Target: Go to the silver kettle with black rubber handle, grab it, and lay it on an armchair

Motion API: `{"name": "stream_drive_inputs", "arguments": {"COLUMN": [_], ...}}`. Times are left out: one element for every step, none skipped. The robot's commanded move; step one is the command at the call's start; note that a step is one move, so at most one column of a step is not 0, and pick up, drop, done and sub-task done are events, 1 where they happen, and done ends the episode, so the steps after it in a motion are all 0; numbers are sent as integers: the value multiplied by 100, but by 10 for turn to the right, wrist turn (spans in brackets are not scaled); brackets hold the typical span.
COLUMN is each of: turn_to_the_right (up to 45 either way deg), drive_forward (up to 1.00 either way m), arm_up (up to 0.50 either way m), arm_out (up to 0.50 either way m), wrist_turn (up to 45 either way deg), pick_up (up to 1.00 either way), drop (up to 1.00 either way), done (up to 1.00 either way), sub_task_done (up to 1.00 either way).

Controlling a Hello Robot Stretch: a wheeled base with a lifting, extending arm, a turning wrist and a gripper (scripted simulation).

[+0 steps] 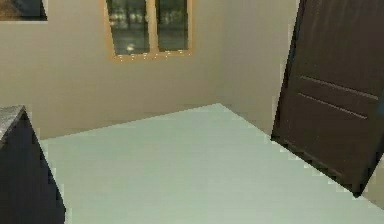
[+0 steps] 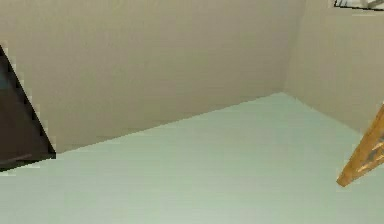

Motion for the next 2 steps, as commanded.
{"name": "stream_drive_inputs", "arguments": {"turn_to_the_right": [-180, 0], "drive_forward": [0, 70], "arm_up": [0, 0], "arm_out": [0, 0], "wrist_turn": [0, 0], "pick_up": [0, 0], "drop": [0, 0], "done": [0, 0], "sub_task_done": [0, 0]}}
